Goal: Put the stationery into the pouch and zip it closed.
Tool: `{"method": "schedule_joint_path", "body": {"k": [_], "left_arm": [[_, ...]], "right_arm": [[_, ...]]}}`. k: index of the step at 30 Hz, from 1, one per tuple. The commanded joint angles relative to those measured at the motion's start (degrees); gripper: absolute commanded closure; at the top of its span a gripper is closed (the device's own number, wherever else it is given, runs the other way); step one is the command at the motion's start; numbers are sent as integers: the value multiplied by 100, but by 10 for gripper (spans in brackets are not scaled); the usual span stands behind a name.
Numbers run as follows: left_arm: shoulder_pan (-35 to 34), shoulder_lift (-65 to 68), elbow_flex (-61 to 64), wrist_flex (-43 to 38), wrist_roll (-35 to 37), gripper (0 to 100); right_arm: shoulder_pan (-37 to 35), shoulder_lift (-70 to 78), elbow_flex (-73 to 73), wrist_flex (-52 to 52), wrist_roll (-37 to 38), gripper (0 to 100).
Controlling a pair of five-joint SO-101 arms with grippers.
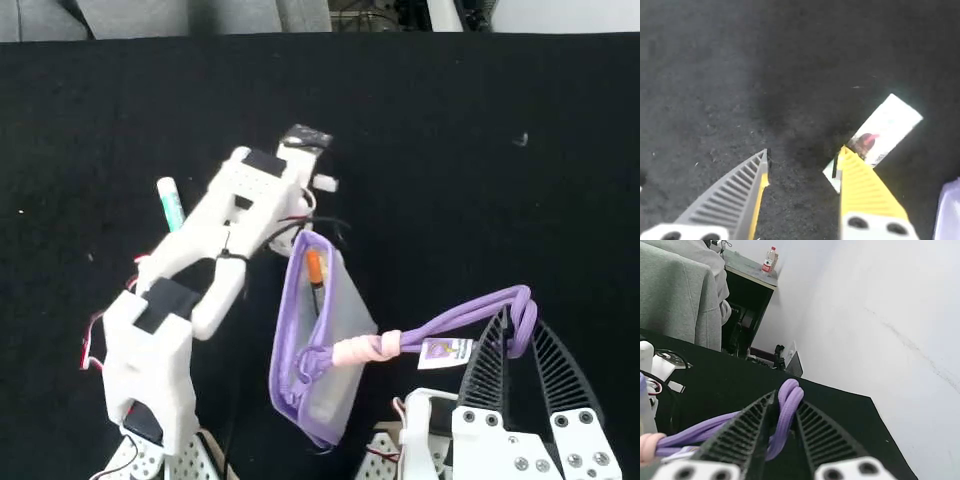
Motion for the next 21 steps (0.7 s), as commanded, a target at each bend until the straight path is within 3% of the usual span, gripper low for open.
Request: {"method": "schedule_joint_path", "body": {"k": [1, 12, 21], "left_arm": [[347, -70, -277, 114, -431, 773], [646, -290, -1086, 1125, -510, 775], [971, 237, -778, 897, -668, 776]], "right_arm": [[79, 4, -101, 193, 35, 987], [62, 40, -101, 193, 35, 987], [62, 22, -110, 193, 35, 987]]}}
